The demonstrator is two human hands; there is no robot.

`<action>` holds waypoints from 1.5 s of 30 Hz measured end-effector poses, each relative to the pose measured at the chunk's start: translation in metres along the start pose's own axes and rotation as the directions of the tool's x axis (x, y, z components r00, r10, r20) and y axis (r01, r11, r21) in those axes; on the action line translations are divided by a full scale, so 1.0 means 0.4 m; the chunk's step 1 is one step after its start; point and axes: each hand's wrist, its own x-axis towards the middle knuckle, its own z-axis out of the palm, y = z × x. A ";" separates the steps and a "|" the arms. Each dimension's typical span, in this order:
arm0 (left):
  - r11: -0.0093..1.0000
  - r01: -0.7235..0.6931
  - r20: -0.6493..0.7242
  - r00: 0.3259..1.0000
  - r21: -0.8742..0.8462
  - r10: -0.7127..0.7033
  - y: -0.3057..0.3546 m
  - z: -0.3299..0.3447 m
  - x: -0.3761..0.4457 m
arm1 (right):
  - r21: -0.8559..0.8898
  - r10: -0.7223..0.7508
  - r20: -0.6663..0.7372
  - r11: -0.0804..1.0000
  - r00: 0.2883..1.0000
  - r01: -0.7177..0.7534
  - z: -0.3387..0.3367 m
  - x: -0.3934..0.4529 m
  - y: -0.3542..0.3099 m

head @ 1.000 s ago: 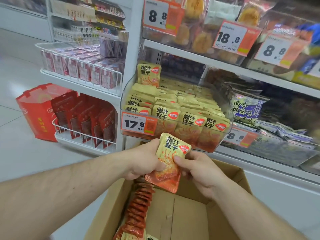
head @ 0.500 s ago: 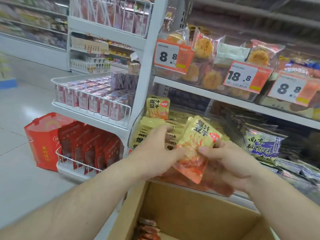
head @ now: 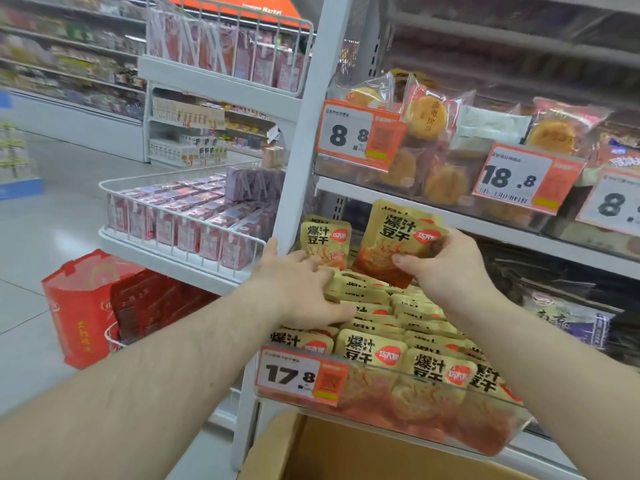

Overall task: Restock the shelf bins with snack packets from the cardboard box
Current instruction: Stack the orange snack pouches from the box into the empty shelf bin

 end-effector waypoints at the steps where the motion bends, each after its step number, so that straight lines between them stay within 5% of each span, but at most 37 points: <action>1: 1.000 0.005 0.001 1.000 -0.001 -0.005 0.000 0.003 0.002 | -0.024 -0.013 -0.002 1.000 1.000 0.013 0.007 0.005 0.002; 17: 0.999 0.026 -0.287 0.957 -0.022 -0.031 0.012 0.052 -0.015 | -0.267 -0.194 0.168 0.935 0.967 0.234 0.099 0.051 -0.022; 45: 0.993 0.030 -0.263 0.963 -0.111 -0.058 0.014 0.040 -0.019 | -0.215 0.086 0.252 0.976 0.964 -0.031 0.201 0.103 -0.028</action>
